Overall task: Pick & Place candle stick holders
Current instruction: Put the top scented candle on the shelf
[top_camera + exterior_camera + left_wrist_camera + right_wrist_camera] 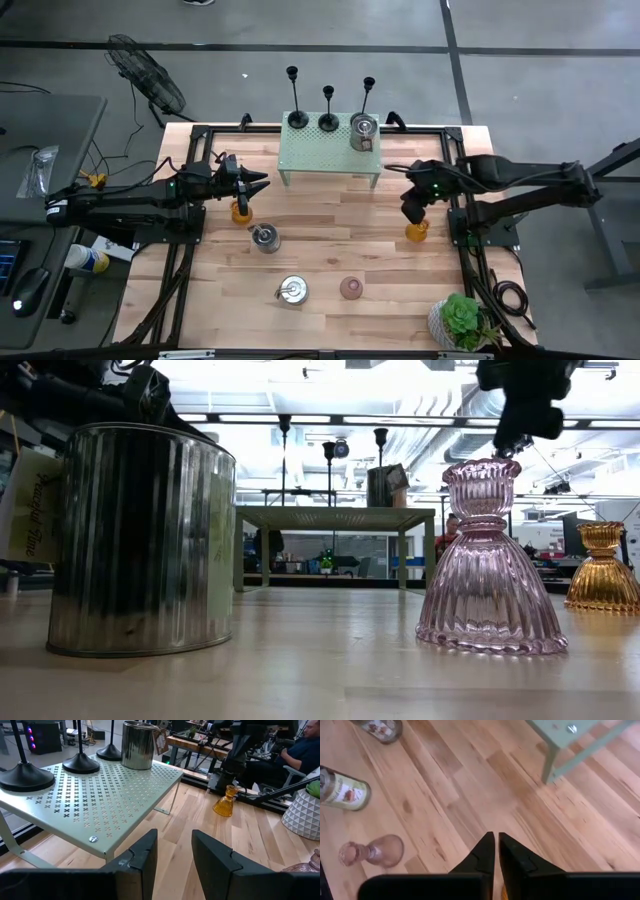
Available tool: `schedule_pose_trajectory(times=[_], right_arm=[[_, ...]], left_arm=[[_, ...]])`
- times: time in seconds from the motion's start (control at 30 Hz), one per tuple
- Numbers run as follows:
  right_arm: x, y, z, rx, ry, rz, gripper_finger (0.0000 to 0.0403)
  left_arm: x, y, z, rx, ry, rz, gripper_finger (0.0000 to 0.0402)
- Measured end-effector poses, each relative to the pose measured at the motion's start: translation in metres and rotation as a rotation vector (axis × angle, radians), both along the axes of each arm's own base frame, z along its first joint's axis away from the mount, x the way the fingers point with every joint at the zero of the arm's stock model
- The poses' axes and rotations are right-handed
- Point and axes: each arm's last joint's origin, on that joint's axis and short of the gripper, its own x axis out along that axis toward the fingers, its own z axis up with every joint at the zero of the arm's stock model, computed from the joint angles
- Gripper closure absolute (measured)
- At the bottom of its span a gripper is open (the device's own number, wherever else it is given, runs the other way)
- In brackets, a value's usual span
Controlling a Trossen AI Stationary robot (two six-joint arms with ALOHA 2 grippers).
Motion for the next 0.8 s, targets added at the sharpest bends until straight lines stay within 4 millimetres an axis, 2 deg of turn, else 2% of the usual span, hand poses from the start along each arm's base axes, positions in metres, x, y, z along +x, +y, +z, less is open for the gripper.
schedule_pose_trajectory(times=[0.17,0.23,0.57,0.8], right_arm=[[-0.016,0.006,0.005,-0.016,-0.010,0.055,0.0359],[-0.022,0.008,0.001,-0.028,-0.043,0.086,0.0356],[-0.049,0.014,-0.052,0.043,-0.347,0.071,0.0358],[-0.076,0.012,-0.068,0.043,-0.447,0.060,0.0359]], left_arm=[[0.000,0.000,0.000,0.000,0.000,0.000,0.0284],[0.000,0.000,0.000,0.000,0.000,0.000,0.0284],[0.000,0.000,0.000,0.000,0.000,0.000,0.0284],[0.000,0.000,0.000,0.000,0.000,0.000,0.0284]])
